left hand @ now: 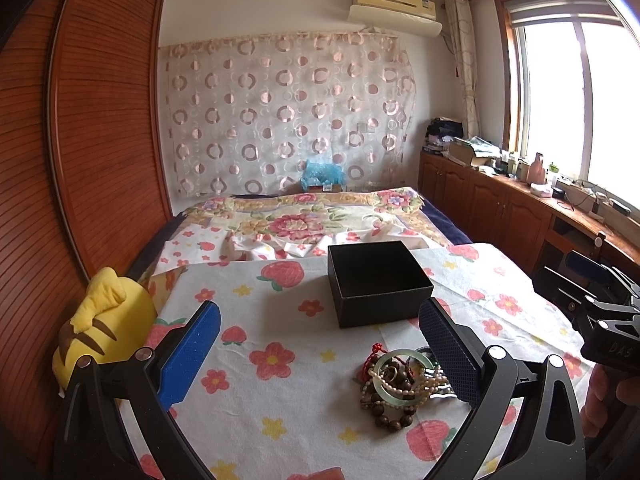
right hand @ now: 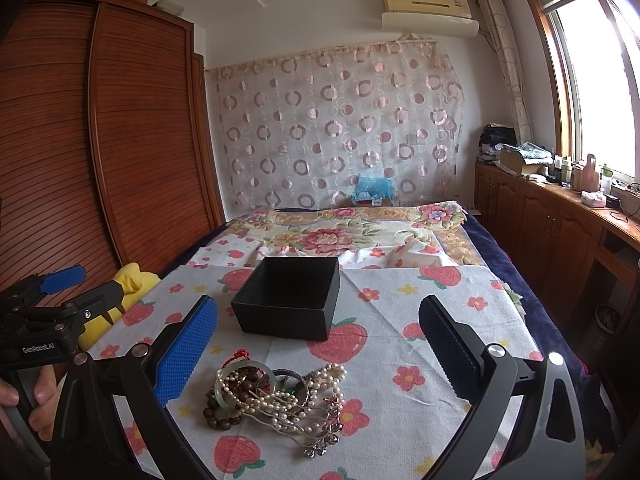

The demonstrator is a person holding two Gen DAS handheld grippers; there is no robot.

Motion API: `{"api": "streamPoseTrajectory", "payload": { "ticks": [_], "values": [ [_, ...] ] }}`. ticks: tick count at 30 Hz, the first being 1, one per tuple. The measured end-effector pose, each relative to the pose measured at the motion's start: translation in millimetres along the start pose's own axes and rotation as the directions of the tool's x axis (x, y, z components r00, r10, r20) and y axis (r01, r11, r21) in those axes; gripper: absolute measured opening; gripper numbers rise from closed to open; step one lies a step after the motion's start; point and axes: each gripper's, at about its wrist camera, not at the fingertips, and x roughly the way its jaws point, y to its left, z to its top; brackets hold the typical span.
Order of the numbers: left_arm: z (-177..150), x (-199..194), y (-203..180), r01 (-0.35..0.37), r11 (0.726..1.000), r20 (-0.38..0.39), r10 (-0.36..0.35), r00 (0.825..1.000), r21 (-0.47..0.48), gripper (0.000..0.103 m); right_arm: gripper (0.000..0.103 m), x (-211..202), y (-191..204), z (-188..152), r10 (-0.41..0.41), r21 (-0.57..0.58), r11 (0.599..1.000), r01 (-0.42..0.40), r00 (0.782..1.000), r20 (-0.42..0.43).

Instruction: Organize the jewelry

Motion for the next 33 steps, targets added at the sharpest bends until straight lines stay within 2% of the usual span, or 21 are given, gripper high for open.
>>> {"api": "streamPoseTrajectory", "payload": {
  "ticks": [8, 13, 18, 24, 31, 33],
  "values": [
    [-0.1, 0.1, 0.1, -0.001, 1.000, -0.003, 0.001, 1.000, 0.000, 0.096, 0.101, 0.8, -0.5, -1.1, -0.001, 0.000, 1.000, 0.001, 1.000, -0.001],
    [4.0, -7.8, -18.9, 0.000, 1.000, -0.019, 0.000, 1.000, -0.002, 0.096, 0.101, 4.9, -1.2, -2.9, -0.001, -0.002, 1.000, 0.001, 1.000, -0.015],
    [-15.4, 14.4, -31.7, 0.017, 1.000, -0.082, -0.016, 0.996, 0.012, 0.096, 0.101, 11.4, -3.4, -16.6, -0.003, -0.023, 1.000, 0.002, 0.999, -0.053],
    [-32.8, 29.2, -28.0, 0.050, 0.998, -0.154, -0.046, 0.987, 0.027, 0.096, 0.101, 21.5, -8.8, -35.0, 0.005, -0.039, 0.999, -0.009, 0.995, -0.102],
    [-48.0, 42.7, -28.4, 0.113, 0.992, -0.210, -0.100, 0.973, 0.051, 0.096, 0.094, 36.2, -18.8, -57.4, 0.021, -0.049, 0.998, -0.031, 0.982, -0.187],
    [-51.9, 46.6, -32.9, 0.141, 0.988, -0.227, -0.123, 0.966, 0.064, 0.096, 0.089, 39.3, -19.8, -62.4, 0.030, -0.054, 0.998, -0.043, 0.977, -0.212]
  ]
}}
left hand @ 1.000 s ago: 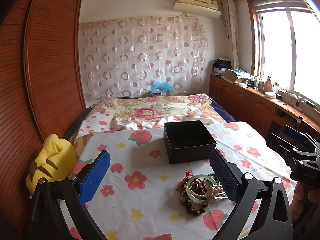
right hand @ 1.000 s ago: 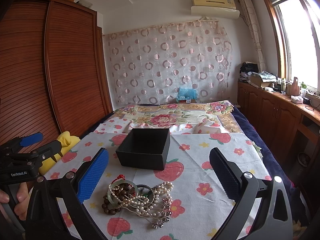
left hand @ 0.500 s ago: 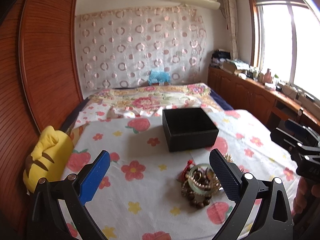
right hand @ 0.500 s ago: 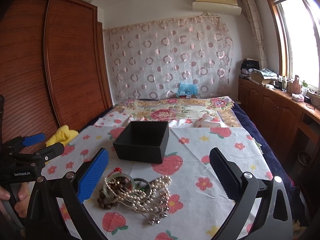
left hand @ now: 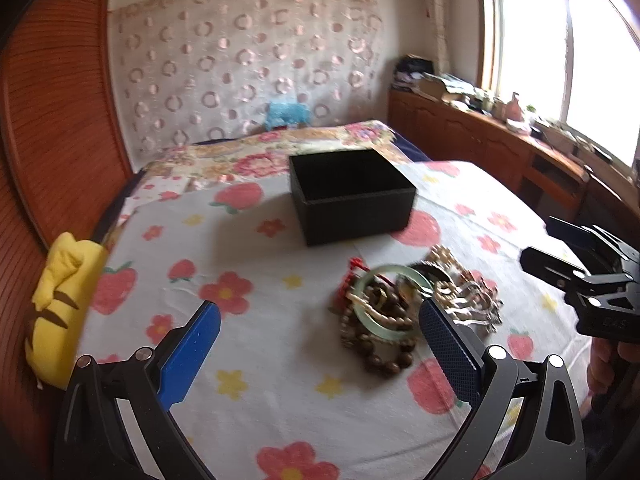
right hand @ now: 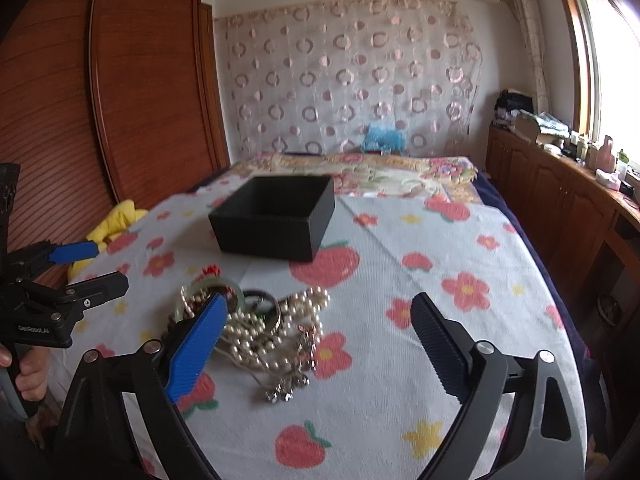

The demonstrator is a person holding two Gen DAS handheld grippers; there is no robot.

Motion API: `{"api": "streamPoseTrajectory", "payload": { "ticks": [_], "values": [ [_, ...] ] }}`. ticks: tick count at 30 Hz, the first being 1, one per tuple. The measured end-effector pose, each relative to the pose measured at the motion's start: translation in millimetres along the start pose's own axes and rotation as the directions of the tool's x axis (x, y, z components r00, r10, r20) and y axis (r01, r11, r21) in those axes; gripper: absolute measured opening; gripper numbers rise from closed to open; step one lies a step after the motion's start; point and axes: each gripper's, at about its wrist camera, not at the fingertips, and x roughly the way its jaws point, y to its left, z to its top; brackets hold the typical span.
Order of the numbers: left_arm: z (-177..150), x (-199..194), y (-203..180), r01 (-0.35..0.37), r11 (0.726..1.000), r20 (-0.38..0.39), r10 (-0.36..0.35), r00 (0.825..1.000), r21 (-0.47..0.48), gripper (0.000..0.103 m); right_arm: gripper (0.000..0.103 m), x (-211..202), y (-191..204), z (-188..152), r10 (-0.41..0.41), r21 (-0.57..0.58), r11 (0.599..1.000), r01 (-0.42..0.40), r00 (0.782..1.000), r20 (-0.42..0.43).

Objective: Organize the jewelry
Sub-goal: 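Grasp a pearl necklace with the left tool while the right tool reaches the silver hairpin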

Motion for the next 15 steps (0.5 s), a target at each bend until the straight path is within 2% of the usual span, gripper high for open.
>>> {"api": "streamPoseTrajectory", "payload": {
  "ticks": [2, 4, 10, 15],
  "values": [
    [-2.9, 5.1, -5.5, 0.031, 0.999, -0.019, -0.031, 0.999, 0.012, 0.092, 0.088, 3.8, -1.4, -3.1, 0.003, -0.008, 1.000, -0.003, 1.000, -0.020],
    [-5.5, 10.1, -12.6, 0.064, 0.997, -0.047, -0.062, 0.997, 0.032, 0.079, 0.084, 8.6, -2.9, -8.2, 0.011, -0.015, 1.000, -0.012, 0.999, -0.043],
    [-10.9, 22.5, -31.4, 0.127, 0.989, -0.098, -0.120, 0.988, 0.068, 0.053, 0.083, 20.2, -10.6, -20.4, 0.008, -0.007, 1.000, -0.008, 0.995, -0.095],
    [-11.7, 31.8, -43.9, 0.165, 0.982, -0.127, -0.153, 0.980, 0.090, 0.042, 0.083, 21.8, -15.3, -23.8, 0.023, 0.013, 1.000, -0.021, 0.995, -0.100]
  ]
}}
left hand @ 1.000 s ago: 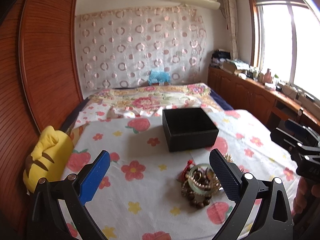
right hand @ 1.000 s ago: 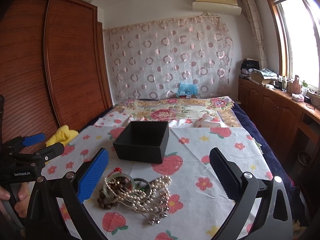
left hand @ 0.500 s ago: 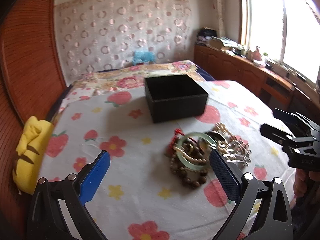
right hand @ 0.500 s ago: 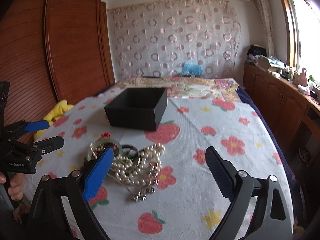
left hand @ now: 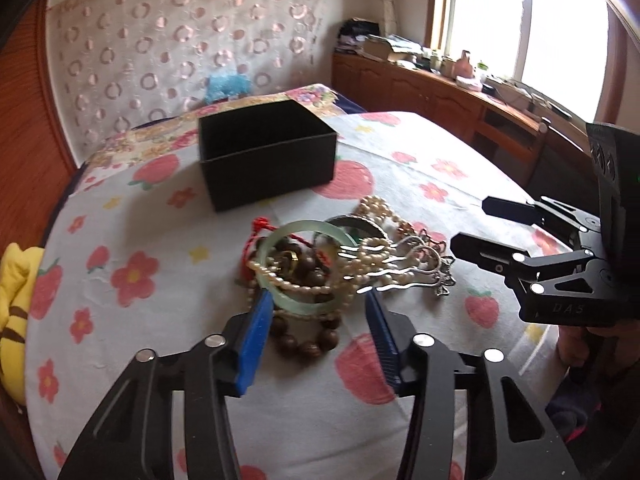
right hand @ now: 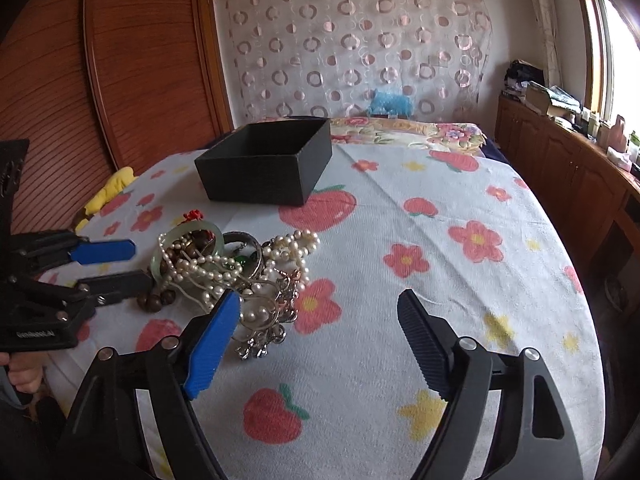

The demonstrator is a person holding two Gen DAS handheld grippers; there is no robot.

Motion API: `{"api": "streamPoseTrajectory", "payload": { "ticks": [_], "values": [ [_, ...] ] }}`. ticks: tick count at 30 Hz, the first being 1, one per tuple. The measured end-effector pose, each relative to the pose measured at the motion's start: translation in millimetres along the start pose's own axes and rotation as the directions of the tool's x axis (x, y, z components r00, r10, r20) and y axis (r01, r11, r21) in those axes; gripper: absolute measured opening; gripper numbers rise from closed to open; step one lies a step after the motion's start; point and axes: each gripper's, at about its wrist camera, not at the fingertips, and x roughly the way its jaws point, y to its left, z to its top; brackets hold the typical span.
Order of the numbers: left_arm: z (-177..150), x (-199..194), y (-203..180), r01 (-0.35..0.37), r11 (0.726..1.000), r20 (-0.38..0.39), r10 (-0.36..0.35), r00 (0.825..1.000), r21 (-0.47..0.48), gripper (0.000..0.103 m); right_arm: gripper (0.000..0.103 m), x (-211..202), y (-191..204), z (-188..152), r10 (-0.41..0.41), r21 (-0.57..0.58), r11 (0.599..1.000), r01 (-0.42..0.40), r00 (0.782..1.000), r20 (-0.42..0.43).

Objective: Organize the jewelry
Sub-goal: 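Grasp a pearl necklace with the left tool while the right tool reaches the silver hairpin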

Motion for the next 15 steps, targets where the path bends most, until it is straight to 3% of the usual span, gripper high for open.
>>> {"api": "streamPoseTrajectory", "payload": {
  "ticks": [3, 9, 15],
  "values": [
    [0.5, 9.0, -5.5, 0.002, 1.000, -0.021, -0.001, 1.000, 0.017, 0.034, 0.083, -0.6, -0.6, 0.7, 0.008, 0.006, 1.000, -0.008, 1.000, -0.003],
    [2.8, 15.9, -18.6, -0.055, 0.994, -0.021, 0.057, 0.998, 0.094, 0.032, 0.083, -0.1, -0.8, 1.7, 0.012, 0.002, 1.000, -0.012, 1.000, -0.001],
    [2.0, 16.2, -18.2, -0.061, 0.989, -0.013, 0.064, 0.998, 0.132, 0.006, 0.083, 0.9, 0.3, 1.9, 0.017, 0.002, 1.000, -0.017, 1.000, 0.000]
  ]
}}
